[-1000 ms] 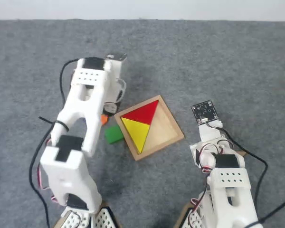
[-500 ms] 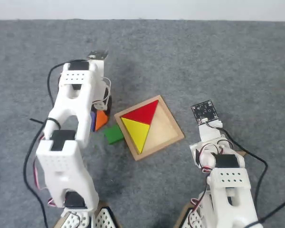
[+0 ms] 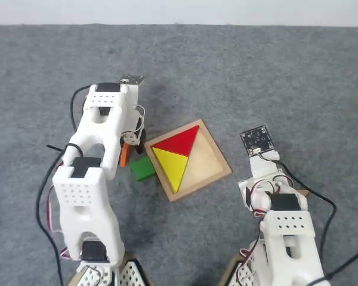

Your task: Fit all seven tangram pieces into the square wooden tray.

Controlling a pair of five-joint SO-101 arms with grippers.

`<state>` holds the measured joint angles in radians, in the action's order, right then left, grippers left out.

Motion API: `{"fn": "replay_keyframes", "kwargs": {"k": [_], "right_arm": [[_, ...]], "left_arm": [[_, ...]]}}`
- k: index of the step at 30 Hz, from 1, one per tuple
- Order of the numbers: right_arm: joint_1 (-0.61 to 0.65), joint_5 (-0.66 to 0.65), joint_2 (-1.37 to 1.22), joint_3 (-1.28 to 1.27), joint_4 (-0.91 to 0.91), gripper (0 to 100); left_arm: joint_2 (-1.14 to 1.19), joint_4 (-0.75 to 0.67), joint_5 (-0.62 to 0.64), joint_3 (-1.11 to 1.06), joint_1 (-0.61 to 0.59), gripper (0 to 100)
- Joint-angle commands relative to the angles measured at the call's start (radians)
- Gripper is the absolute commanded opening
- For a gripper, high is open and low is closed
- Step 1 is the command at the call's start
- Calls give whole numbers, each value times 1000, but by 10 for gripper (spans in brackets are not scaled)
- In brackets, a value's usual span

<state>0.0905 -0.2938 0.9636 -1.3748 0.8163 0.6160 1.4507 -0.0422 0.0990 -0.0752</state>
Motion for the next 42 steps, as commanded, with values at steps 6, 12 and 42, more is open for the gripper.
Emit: {"fn": "replay_keyframes", "kwargs": {"k": [6, 12, 42], "right_arm": [[-5, 5, 21, 8, -15, 87], [-5, 5, 21, 8, -19, 87], [-5, 5, 21, 6, -21, 87]], "left_arm": [[-3, -8, -11, 8, 2, 46], [-166, 78, -11, 8, 2, 111], [-282, 61, -26, -94, 95, 129]]}}
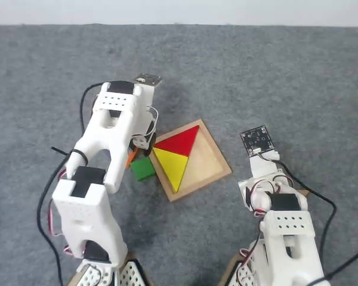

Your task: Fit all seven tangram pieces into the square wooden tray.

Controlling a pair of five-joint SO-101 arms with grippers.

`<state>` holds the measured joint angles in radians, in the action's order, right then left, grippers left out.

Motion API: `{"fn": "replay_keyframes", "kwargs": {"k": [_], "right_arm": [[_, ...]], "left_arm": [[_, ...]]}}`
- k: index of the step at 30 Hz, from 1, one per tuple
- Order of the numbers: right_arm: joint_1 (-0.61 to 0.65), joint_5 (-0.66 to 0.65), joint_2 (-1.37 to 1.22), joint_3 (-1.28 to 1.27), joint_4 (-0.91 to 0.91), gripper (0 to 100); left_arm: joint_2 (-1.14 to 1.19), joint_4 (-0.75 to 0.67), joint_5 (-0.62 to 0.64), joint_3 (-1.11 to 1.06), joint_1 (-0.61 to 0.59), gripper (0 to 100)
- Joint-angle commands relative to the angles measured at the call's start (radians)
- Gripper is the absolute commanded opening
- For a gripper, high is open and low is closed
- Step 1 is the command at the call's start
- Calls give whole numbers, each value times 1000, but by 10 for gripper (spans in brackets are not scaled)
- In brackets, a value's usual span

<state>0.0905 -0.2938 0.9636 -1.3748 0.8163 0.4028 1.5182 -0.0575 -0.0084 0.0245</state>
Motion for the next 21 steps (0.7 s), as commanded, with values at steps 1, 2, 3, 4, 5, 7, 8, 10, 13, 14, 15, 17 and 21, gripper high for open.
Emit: {"fn": "replay_keyframes", "kwargs": {"k": [1, 2, 3, 4, 5, 7, 8, 10, 13, 14, 15, 17, 21], "right_arm": [[-5, 5, 21, 6, -21, 87], [-5, 5, 21, 6, -21, 87], [-5, 5, 21, 6, -21, 87], [-5, 5, 21, 6, -21, 87], [-5, 5, 21, 6, -21, 87], [-5, 5, 21, 6, -21, 87], [-5, 5, 21, 6, -21, 87], [-5, 5, 21, 6, -21, 87], [-5, 5, 21, 6, -19, 87], [-5, 5, 21, 6, -19, 87], [-5, 5, 19, 6, -21, 87], [-5, 5, 19, 6, -21, 87], [-5, 5, 21, 6, -21, 87]], "left_arm": [[-75, -6, -12, 13, -5, 130], [-77, -6, -12, 12, 0, 130], [-74, -6, -12, 12, 5, 130], [-69, -11, -14, 12, 5, 130], [-63, -14, -14, 10, 5, 130], [-31, -15, -15, 18, 5, 130], [-5, -23, -15, 24, 3, 130], [63, -44, -15, 38, -2, 130], [164, -34, -15, 87, 0, 130], [189, -23, -15, 104, 5, 130], [204, -15, -15, 119, 6, 130], [207, -2, -17, 150, 5, 128], [132, 37, -17, 208, -28, 127]]}}
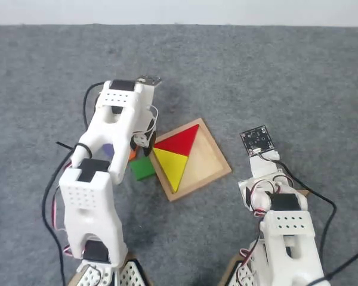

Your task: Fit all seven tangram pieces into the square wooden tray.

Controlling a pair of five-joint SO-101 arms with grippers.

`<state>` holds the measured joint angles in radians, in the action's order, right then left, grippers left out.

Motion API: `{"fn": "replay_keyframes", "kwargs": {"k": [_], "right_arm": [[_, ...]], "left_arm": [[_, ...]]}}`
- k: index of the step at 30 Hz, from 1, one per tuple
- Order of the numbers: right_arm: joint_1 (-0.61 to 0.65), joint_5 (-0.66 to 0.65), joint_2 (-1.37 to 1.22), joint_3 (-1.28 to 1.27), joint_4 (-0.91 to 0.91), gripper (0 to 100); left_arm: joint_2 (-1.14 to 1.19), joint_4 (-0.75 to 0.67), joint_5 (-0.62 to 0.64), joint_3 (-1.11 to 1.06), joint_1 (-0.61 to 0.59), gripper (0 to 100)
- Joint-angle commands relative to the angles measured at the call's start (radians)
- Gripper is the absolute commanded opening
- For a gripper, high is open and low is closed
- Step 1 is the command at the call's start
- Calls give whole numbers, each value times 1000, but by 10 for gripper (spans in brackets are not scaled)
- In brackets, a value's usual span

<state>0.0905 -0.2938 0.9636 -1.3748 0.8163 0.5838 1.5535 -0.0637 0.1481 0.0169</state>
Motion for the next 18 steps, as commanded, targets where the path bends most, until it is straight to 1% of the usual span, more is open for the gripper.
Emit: {"fn": "replay_keyframes", "kwargs": {"k": [1, 4, 7, 14, 18], "right_arm": [[-5, 5, 21, 6, -21, 87], [-5, 5, 21, 6, -21, 87], [-5, 5, 21, 6, -21, 87], [-4, 5, 21, 6, -21, 87], [-4, 5, 21, 6, -21, 87]], "left_arm": [[-86, 2, -11, 53, -28, 127], [-170, 2, -11, 50, -60, 130], [-178, -18, -11, 22, -83, 130], [-180, -178, -11, -170, -87, 136], [-178, -195, -14, -211, -92, 212]]}}
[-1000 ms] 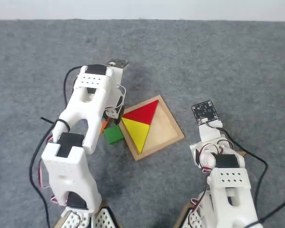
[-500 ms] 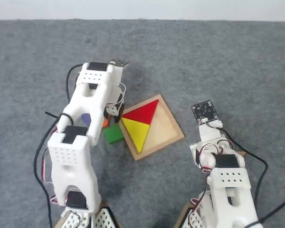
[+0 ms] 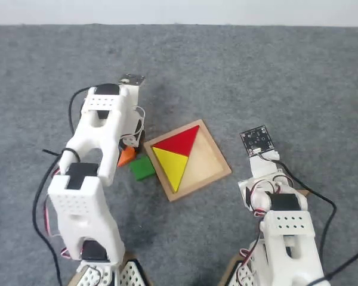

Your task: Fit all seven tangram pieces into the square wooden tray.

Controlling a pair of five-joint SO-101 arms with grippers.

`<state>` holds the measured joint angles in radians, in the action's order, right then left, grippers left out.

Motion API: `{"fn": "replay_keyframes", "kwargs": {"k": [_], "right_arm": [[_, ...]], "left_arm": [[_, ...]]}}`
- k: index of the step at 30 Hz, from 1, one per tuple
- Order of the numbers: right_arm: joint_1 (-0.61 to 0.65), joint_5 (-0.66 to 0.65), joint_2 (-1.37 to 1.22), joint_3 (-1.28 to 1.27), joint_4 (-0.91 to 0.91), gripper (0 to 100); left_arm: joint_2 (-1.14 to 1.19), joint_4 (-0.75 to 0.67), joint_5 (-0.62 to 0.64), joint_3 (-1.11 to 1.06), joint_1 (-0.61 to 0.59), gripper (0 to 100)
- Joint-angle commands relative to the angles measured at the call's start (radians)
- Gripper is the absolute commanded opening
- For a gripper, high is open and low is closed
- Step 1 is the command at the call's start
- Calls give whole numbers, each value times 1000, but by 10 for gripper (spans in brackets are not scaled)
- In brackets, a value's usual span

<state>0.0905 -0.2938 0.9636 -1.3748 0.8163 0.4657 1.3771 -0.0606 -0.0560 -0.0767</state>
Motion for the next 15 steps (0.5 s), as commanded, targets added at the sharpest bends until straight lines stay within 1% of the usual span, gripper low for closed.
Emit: {"fn": "replay_keyframes", "kwargs": {"k": [1, 3, 8, 13, 15], "right_arm": [[-4, 5, 21, 6, -21, 87], [-4, 5, 21, 6, -21, 87], [-4, 5, 21, 6, -21, 87], [-4, 5, 21, 6, -21, 87], [-4, 5, 21, 6, -21, 87]], "left_arm": [[-60, -17, -34, -13, -2, 227], [-60, -18, -58, -28, -6, 227], [-61, -23, -57, -48, -11, 228], [-71, -9, -57, -42, 20, 228], [-60, -32, -55, -50, 21, 228]]}}
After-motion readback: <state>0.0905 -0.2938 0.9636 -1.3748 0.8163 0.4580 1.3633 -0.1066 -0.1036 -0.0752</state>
